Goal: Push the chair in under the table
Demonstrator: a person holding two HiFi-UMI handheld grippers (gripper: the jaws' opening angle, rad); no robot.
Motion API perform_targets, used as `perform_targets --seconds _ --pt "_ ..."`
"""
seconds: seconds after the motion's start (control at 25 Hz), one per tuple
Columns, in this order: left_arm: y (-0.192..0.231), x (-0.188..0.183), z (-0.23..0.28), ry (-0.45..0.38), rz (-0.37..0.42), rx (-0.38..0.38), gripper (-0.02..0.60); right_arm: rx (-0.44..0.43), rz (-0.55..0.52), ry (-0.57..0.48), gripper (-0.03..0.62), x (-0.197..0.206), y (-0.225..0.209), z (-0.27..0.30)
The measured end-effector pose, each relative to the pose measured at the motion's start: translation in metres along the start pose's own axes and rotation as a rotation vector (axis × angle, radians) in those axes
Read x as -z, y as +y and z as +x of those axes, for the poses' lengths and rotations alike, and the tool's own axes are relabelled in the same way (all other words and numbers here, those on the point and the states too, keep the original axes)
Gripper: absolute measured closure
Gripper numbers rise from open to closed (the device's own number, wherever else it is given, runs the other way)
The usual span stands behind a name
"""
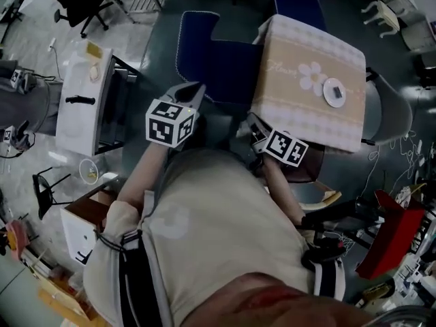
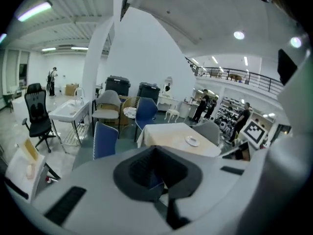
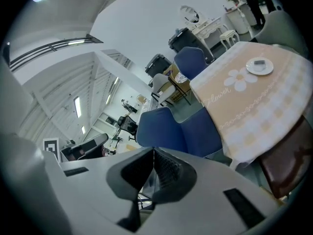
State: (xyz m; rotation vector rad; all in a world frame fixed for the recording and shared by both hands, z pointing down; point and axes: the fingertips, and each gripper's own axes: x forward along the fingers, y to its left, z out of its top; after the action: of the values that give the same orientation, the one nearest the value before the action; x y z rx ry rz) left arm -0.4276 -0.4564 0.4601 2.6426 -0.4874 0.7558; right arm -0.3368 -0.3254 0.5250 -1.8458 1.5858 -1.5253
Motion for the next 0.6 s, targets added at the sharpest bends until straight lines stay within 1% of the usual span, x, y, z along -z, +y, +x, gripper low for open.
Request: perform_targets --seconds 0.16,0.2,0.28,0.4,0.52,0.6 --pt "0.007 0.013 -0.021 0.011 0.087 -0.150 0.574 -0.071 -0.035 0.013 0.582 0.008 0.017 0.006" --pt "0.008 0.016 -0.028 0.007 0.102 -0.173 0.574 -0.092 -0.056 0.012 0.582 0.009 0.024 0.007" --pt "0.009 0.019 -0.041 0.001 0.112 -0.202 0.574 -0.139 -0.109 0.014 0.582 0.011 0.038 0.008" --pt "0.011 0.025 -0.059 0.002 0.097 -0.239 0.574 -0.207 -0.180 0.012 0.582 0.013 0.059 0.007" --pt "0.011 0.030 -0.068 0.003 0.081 -0.253 0.574 -0.223 -0.239 -0.013 0.583 0.012 0.071 0.005" --pt "0.011 0.029 -0.070 0.002 0.082 -0.256 0.574 -0.228 -0.242 -0.023 0.583 0.010 0.073 0.004"
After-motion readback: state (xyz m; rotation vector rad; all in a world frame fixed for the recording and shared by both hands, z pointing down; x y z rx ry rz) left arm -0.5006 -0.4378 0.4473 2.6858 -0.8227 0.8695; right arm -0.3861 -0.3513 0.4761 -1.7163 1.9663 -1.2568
